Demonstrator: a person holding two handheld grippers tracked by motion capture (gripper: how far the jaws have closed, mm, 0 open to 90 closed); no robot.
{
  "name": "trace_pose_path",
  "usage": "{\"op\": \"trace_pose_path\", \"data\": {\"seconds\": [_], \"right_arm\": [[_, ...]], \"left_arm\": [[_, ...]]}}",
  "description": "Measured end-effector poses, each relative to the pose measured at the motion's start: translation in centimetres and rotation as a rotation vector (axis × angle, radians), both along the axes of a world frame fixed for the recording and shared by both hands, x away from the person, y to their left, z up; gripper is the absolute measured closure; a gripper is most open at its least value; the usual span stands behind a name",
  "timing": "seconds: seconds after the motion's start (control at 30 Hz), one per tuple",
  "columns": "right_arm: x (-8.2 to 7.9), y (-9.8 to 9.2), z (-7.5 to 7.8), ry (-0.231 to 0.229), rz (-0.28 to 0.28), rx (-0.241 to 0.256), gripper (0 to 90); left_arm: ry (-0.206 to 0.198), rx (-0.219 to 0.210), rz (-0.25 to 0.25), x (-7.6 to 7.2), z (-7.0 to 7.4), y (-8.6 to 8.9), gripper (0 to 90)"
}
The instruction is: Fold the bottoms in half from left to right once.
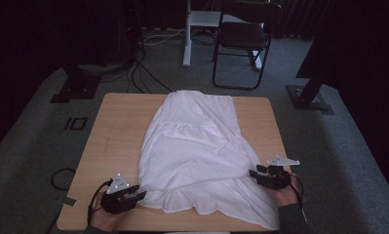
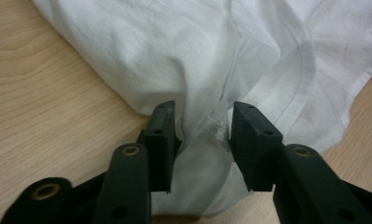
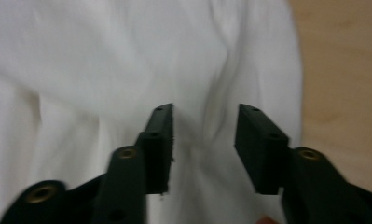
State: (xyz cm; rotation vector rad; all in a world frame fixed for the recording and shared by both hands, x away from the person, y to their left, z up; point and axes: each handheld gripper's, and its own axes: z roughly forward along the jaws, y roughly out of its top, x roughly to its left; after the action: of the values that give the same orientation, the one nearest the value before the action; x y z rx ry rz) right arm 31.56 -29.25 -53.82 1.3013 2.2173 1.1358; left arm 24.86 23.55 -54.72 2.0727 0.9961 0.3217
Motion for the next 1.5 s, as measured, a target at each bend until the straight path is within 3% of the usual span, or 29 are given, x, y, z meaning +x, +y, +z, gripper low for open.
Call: {"op": "trace_pose_path", "data": {"seconds": [0.07, 0.1, 0.2, 0.3, 0.33, 0.43, 0.47, 0.5, 0.57, 0.63, 0.73, 0.9, 1.07, 1.13, 1.27, 1.4, 1.43, 1.5], "right_arm": [[0.3, 0.2, 0.6, -0.022, -0.006, 0.018, 50.1], [1.5, 1.2, 2.1, -0.059, -0.004, 0.034, 47.8], [3.7, 3.3, 3.4, -0.082, 0.033, 0.027, 47.3], [5.6, 4.9, 3.7, -0.072, 0.050, 0.017, 46.7], [7.6, 6.3, 3.5, -0.048, 0.062, 0.009, 45.5], [9.8, 7.8, 2.8, 0.007, 0.078, -0.008, 44.1], [10.1, 8.1, 2.6, 0.021, 0.086, -0.013, 45.6], [10.4, 8.5, 2.2, 0.044, 0.109, -0.019, 52.6], [10.3, 8.4, 1.9, 0.065, 0.127, -0.017, 75.2], [9.4, 7.6, 1.9, 0.073, 0.124, 0.004, 88.5], [7.2, 5.7, 2.8, 0.022, 0.130, 0.027, 89.0], [1.3, 0.6, 5.1, -0.090, 0.114, 0.108, 89.2], [-3.6, -4.2, 5.3, -0.136, 0.064, 0.171, 89.1], [-5.6, -5.8, 4.7, -0.135, 0.058, 0.196, 89.2], [-9.2, -7.2, 2.6, -0.089, 0.060, 0.182, 89.2], [-10.8, -7.9, 0.1, -0.017, 0.076, 0.178, 88.8], [-10.8, -8.0, -0.5, 0.007, 0.082, 0.176, 87.0], [-10.6, -8.3, -0.7, 0.005, 0.044, 0.170, 69.3]], "left_arm": [[0.002, 0.000, 0.002, 0.1, 0.0, -0.1, 57.7], [0.001, 0.006, 0.001, 0.1, -0.2, -0.2, 57.2], [0.004, 0.009, -0.002, 0.2, -0.3, -0.3, 57.1], [0.009, 0.012, -0.006, 0.4, -0.5, -0.3, 57.1], [0.010, 0.016, -0.006, 0.4, -0.6, -0.3, 57.2], [0.014, 0.029, -0.012, 0.5, -0.8, -0.4, 57.4], [0.018, 0.036, -0.014, 0.5, -0.8, -0.5, 57.9], [0.018, 0.036, -0.011, 0.5, -0.9, -0.5, 59.7], [0.021, 0.046, -0.010, 0.4, -0.9, -0.6, 67.7], [0.019, 0.040, -0.014, 0.3, -0.8, -0.5, 77.9], [0.000, 0.034, -0.025, -0.2, -0.3, -0.5, 82.4], [-0.026, 0.004, -0.026, -1.4, 0.8, -0.2, 83.1], [-0.037, -0.017, -0.031, -2.5, 1.4, 0.1, 83.2], [-0.037, -0.007, -0.046, -2.8, 1.4, -0.1, 83.1], [-0.031, 0.028, -0.072, -3.5, 1.2, -0.8, 82.8], [-0.018, 0.031, -0.098, -3.8, 0.9, -1.0, 77.9], [-0.023, 0.027, -0.100, -3.8, 1.0, -0.9, 72.6], [-0.039, 0.000, -0.091, -3.8, 1.2, -0.6, 60.5]]}}
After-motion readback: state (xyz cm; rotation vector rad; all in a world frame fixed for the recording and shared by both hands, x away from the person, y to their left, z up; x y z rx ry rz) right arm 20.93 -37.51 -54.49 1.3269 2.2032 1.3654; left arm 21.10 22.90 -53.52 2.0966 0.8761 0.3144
